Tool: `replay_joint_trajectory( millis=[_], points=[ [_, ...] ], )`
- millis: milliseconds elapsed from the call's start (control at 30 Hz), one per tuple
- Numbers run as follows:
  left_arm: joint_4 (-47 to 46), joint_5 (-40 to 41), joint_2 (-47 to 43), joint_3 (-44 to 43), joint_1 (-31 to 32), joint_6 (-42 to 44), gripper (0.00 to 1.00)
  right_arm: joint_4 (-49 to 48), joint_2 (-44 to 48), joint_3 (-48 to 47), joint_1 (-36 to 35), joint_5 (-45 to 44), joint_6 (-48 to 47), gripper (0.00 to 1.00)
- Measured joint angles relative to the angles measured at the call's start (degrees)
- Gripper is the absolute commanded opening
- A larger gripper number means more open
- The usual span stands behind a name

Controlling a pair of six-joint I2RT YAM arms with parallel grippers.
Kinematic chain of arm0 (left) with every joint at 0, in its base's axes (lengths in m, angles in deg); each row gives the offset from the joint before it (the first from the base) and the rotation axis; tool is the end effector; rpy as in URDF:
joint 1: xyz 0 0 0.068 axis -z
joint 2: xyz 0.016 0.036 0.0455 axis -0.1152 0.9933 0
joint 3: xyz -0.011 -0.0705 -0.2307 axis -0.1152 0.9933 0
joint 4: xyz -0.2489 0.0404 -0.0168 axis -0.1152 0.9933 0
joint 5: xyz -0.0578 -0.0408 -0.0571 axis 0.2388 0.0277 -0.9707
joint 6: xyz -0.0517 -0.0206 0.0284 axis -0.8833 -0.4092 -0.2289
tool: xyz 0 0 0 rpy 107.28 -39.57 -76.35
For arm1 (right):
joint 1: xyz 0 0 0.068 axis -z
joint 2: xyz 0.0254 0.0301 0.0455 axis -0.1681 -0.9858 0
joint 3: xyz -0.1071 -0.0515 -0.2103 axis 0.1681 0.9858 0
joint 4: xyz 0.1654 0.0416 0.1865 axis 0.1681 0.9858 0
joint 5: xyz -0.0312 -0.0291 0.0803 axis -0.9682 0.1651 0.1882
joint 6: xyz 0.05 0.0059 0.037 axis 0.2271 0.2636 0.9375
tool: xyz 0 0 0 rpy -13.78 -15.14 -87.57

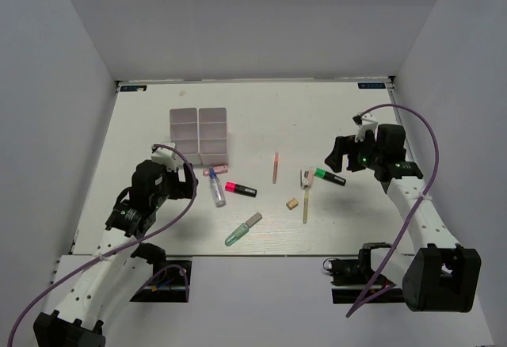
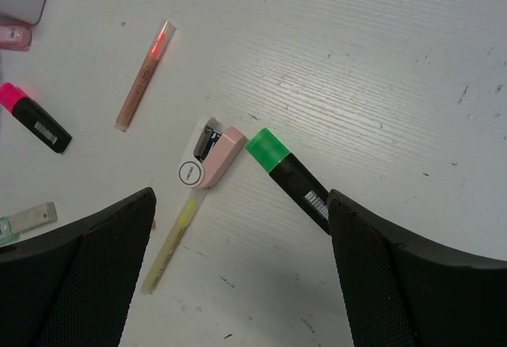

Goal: Sort the stationery into containers
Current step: Pick up the stationery from the center of the board.

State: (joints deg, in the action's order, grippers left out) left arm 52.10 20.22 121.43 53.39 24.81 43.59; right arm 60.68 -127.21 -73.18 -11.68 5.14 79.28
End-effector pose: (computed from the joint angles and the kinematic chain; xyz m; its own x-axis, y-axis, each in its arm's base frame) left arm 0.1671 -0.0527 0.2225 -0.5574 0.0033 -0.8302 0.1849 0.9754 -0.1203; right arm 0.2489 0.0270 0.2325 -0.5681 -0.0539 -0.8212 -0.3644 0.9112 0.1923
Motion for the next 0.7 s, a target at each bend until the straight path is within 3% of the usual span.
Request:
replay_joint_trajectory(
  millis=[100, 200, 233, 333, 400, 433, 467, 500, 533, 600, 633, 667, 700],
  points=[
    [0.0, -0.4, 0.1, 0.0, 0.0, 0.0, 0.96, 0.6, 0.3, 0.0, 0.0, 0.2, -0.8, 0.9],
    [0.0, -0.8, 0.5, 0.0, 0.0, 0.0, 0.79, 1.6, 0.3, -0.1, 0.0, 0.3, -2.0, 0.9],
    [0.1, -1.0, 0.7, 0.0, 0.0, 0.0, 0.51, 2.6, 0.2, -0.5, 0.0, 0.3, -2.9, 0.9],
    [0.0, -2.4, 1.5, 0.0, 0.0, -0.4, 0.0, 6.9, -1.2, -3.3, 0.0, -0.1, -6.5, 0.9],
    [0.3, -3.8, 2.7, -0.2, 0.0, -0.7, 0.0, 9.8, -2.8, -6.3, 0.0, -1.1, -9.2, 0.9],
    [0.4, -4.7, 3.5, -0.4, 0.0, -0.9, 0.06, 11.0, -3.3, -7.3, 0.0, -1.4, -11.0, 0.9],
    [0.5, -5.6, 4.5, -0.7, 0.1, -1.2, 0.21, 11.4, -3.5, -8.1, 0.0, -1.5, -11.8, 0.89],
    [0.9, -6.5, 5.9, -1.1, 0.4, -2.0, 0.66, 11.8, -3.3, -8.2, 0.0, -0.9, -13.1, 0.01],
    [1.2, -7.2, 6.8, -1.6, 0.7, -2.3, 0.79, 12.2, -3.2, -8.2, 0.0, -0.7, -13.5, 0.0],
    [3.7, -6.9, 10.0, -3.8, 2.6, -4.0, 0.96, 12.8, -3.2, -8.1, 0.0, 0.6, -14.6, 0.0],
    [4.7, -6.0, 11.8, -5.3, 4.0, -4.8, 0.99, 13.0, -3.2, -7.9, 0.0, 1.3, -14.4, 0.6],
    [5.7, -4.6, 13.7, -7.0, 5.7, -6.1, 0.99, 13.2, -3.2, -7.9, 0.0, 1.7, -14.0, 0.9],
    [6.6, -3.0, 15.3, -8.4, 7.5, -7.7, 0.99, 13.4, -3.3, -7.9, -0.1, 2.0, -14.1, 0.91]
  ],
)
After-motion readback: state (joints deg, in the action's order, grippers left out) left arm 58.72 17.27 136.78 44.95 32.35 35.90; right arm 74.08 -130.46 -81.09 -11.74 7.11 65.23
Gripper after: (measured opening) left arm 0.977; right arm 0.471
